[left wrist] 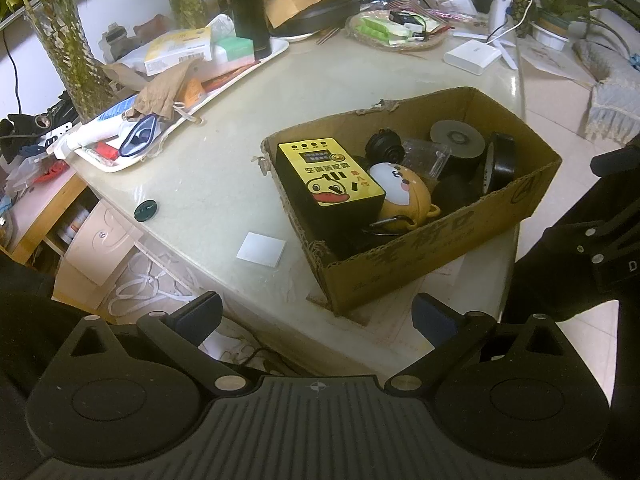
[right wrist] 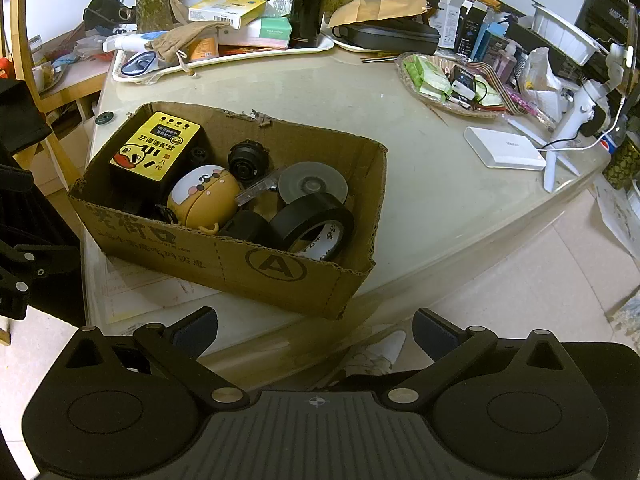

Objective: Organize rigid objects

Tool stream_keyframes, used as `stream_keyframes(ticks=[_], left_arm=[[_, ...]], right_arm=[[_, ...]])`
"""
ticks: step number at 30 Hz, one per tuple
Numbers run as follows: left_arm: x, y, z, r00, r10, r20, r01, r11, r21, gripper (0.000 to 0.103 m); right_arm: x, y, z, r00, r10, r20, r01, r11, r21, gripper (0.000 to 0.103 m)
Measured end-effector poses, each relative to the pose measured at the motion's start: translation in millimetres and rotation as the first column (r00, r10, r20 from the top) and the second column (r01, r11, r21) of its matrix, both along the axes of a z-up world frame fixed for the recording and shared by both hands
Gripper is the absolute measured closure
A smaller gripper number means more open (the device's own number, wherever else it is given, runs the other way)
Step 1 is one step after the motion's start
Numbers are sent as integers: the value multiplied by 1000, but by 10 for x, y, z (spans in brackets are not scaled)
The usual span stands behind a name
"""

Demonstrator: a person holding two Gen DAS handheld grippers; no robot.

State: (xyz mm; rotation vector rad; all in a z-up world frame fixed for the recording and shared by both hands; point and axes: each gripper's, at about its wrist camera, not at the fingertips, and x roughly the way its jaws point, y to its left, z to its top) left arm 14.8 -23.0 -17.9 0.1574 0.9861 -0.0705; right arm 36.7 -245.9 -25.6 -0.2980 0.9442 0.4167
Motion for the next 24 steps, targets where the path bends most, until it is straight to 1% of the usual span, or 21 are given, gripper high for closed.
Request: stream_keyframes(ticks=[18,24], left_arm=[[17,14,-1,1000,15,-14,-15,1000,5,0],[30,45,-8,999,35,-18,-35,999,-13,0]], right_arm=[[-4,5,-3,1000,0,1,0,1000,-1,0],[-4,5,-3,1000,0,1,0,1000,-2,0]])
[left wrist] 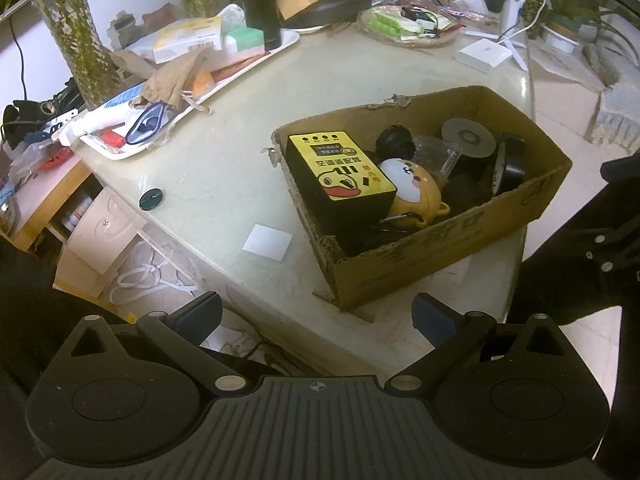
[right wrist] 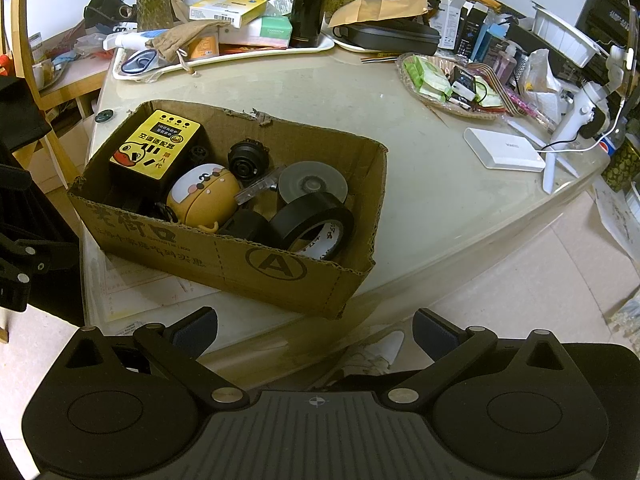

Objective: Organize rigid objects

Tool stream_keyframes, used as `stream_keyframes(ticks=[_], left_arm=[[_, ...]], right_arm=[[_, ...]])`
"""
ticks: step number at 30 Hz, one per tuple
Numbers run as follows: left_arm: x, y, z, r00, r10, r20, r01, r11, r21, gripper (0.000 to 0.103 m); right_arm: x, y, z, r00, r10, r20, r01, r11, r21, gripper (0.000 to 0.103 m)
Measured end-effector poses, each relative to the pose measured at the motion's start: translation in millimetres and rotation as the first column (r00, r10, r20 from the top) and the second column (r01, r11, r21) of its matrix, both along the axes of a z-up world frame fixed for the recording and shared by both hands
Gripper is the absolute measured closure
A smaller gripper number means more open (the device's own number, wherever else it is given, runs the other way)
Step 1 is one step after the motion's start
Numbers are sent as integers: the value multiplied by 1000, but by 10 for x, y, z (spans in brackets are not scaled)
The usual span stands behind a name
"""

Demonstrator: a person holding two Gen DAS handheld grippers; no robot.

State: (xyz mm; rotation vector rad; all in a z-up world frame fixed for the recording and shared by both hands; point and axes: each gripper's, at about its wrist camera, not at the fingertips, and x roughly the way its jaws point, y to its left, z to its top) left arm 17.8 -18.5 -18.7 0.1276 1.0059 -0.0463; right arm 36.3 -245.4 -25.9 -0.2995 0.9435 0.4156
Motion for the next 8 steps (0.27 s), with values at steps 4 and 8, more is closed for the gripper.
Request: stream_keyframes(ticks=[4,8], left_arm=[[-11,20,12,1000,5,12,-5,1000,-14,0],[-8,5,8,1000,0,13,0,1000,-8,0]], right_arm=[[-1,2,0,1000,0,0,0,1000,0,0],[-2,4,0,1000,0,0,0,1000,0,0]])
